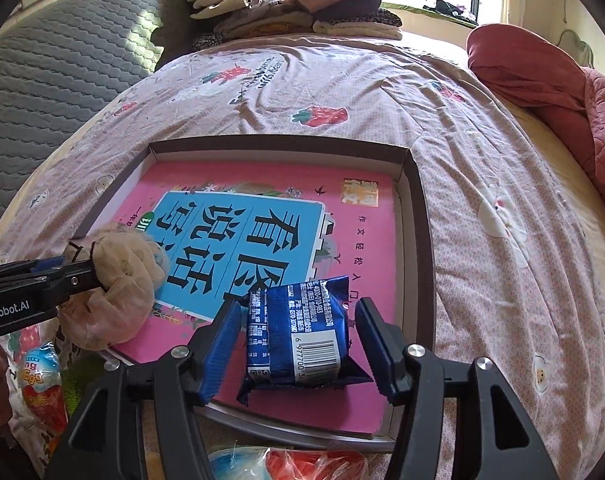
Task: Organize objects
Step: 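Open the left tool to drop the bag in the tray while the right tool releases the packet, then withdraw both open tools back from the pink tray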
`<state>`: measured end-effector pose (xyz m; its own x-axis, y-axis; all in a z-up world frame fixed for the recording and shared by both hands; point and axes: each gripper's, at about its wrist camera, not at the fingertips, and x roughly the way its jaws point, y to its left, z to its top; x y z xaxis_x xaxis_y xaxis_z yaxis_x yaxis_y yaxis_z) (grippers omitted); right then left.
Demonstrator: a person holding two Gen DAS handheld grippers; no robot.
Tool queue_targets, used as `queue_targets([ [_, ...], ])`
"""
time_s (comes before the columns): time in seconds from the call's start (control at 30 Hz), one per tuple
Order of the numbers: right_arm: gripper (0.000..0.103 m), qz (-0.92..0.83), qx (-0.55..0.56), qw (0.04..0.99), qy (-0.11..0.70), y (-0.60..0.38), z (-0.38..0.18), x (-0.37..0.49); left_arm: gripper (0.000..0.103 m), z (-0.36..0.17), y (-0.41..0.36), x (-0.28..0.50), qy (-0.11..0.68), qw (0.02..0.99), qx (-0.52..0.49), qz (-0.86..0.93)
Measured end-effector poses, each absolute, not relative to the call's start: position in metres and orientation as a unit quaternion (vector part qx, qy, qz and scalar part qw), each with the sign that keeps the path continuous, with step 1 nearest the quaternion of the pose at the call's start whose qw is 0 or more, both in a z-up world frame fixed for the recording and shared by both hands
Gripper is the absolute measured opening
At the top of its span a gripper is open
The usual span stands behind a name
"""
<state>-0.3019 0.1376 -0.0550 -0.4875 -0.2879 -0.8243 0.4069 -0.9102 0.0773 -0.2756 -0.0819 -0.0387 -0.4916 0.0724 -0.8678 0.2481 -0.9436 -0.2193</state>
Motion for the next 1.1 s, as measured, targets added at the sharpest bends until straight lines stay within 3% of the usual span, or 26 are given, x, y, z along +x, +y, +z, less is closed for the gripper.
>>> queue_targets([
  [0.43, 0.06, -0.874, 0.433, 0.212, 0.058, 0.141, -0.029, -0.294, 0.058, -0.018, -0.075, -0.264, 0.146, 0.06, 0.479, -0.863],
  [0.57, 0.06, -0.878, 0.424, 0.215, 0.063, 0.138, -0.022, -0.287, 0.067, -0.009, -0.073, -0.259, 0.146, 0.06, 0.467, -0.87],
  [0.73, 0.06, -0.884, 0.408, 0.221, 0.064, 0.137, -0.009, -0.28, 0.069, 0.004, -0.068, -0.247, 0.132, 0.064, 0.449, -0.881],
  [1.1, 0.068, -0.907, 0.352, 0.222, 0.07, 0.138, 0.026, -0.254, 0.074, 0.034, -0.069, -0.211, 0.132, 0.065, 0.402, -0.904],
])
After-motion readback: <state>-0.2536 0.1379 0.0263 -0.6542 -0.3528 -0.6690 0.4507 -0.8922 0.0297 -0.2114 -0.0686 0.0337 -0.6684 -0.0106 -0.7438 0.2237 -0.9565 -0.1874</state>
